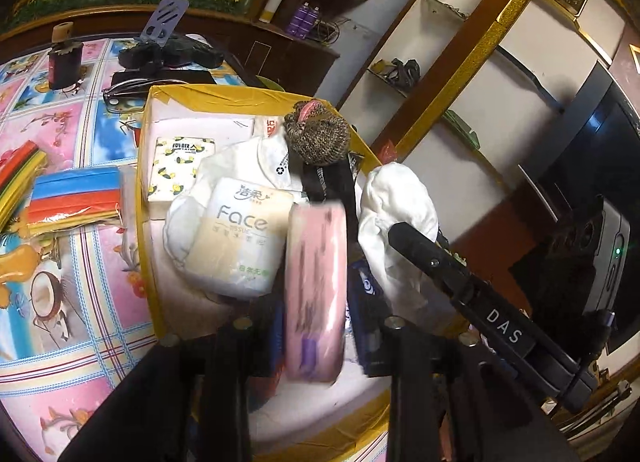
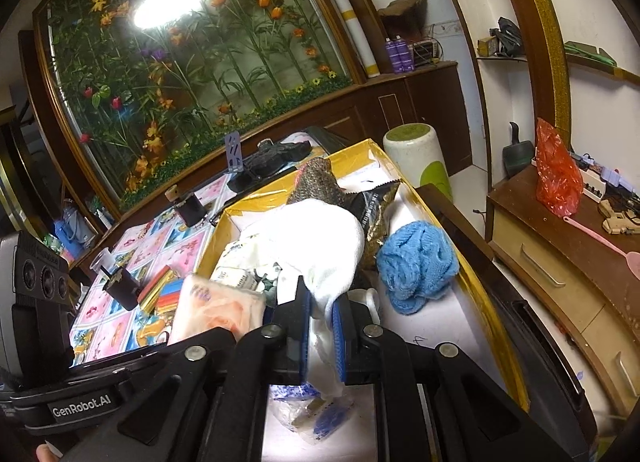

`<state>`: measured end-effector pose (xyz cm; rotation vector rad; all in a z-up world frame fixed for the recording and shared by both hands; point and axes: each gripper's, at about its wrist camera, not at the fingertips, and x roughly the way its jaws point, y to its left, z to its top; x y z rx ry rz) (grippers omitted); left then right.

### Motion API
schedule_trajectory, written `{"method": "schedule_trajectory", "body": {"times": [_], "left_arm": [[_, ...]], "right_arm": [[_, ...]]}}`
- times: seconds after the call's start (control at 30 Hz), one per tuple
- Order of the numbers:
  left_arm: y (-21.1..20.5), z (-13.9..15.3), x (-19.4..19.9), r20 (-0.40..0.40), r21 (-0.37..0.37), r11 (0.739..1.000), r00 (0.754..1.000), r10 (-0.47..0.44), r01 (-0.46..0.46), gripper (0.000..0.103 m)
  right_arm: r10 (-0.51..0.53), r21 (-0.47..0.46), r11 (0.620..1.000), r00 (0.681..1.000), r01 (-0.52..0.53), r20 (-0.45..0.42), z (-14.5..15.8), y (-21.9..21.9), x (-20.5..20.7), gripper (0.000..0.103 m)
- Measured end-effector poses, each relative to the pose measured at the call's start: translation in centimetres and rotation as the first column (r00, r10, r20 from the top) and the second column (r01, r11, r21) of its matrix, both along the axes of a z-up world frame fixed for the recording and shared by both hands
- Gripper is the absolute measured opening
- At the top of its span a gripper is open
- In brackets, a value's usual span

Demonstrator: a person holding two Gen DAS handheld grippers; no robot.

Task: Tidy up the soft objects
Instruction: 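Release the pink pack into the box with the left tool while the right drops the white cloth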

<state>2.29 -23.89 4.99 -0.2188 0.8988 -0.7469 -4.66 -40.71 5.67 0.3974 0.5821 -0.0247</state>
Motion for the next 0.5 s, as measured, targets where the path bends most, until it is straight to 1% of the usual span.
{"method": "schedule_trajectory", "body": {"times": [0.03,0.07,0.1,0.13,0.17,0.2,0.3,0.37,0.43,0.5], "left_arm": [[0.0,0.1,-0.1,0.008,0.004,1.0,1.0,0.002,-0.002,0.044],[0.1,0.3,-0.4,0.026,0.003,1.0,1.0,0.008,-0.008,0.055],[0.3,0.6,-0.6,0.049,0.0,1.0,0.999,0.016,-0.016,0.061],[0.4,1.0,-0.9,0.076,-0.001,1.0,0.997,0.025,-0.025,0.062],[0.5,1.4,-1.3,0.108,0.0,0.999,0.994,0.033,-0.033,0.063],[0.5,1.7,-1.6,0.132,0.004,0.999,0.991,0.037,-0.037,0.064],[0.8,2.2,-2.3,0.19,0.019,0.998,0.98,0.054,-0.059,0.064],[1.2,2.6,-2.7,0.232,0.034,0.996,0.97,0.071,-0.081,0.065],[1.7,3.0,-3.1,0.277,0.051,0.992,0.956,0.095,-0.113,0.068],[2.6,3.4,-3.4,0.316,0.064,0.986,0.941,0.124,-0.151,0.073]], "right_arm": [[-0.004,-0.002,1.0,1.0,0.004,-0.006,0.1,-0.1,0.0,0.021],[-0.007,0.001,1.0,1.0,0.007,-0.006,0.2,-0.1,-0.2,0.035],[-0.009,0.002,1.0,1.0,0.009,0.002,0.5,-0.2,-0.4,0.053],[-0.017,-0.004,1.0,1.0,0.017,0.01,0.7,-0.3,-0.5,0.062],[-0.03,-0.015,0.999,0.999,0.03,0.023,1.0,-0.4,-0.8,0.073],[-0.037,-0.021,0.999,0.999,0.038,0.034,1.2,-0.4,-1.1,0.076],[-0.055,-0.031,0.998,0.997,0.057,0.062,2.2,-0.6,-1.9,0.076],[-0.059,-0.052,0.996,0.992,0.066,0.114,3.2,-0.2,-2.8,0.076],[-0.066,-0.094,0.992,0.984,0.083,0.168,4.3,0.6,-3.7,0.078],[-0.051,-0.13,0.988,0.977,0.079,0.208,5.1,1.7,-4.3,0.091]]}}
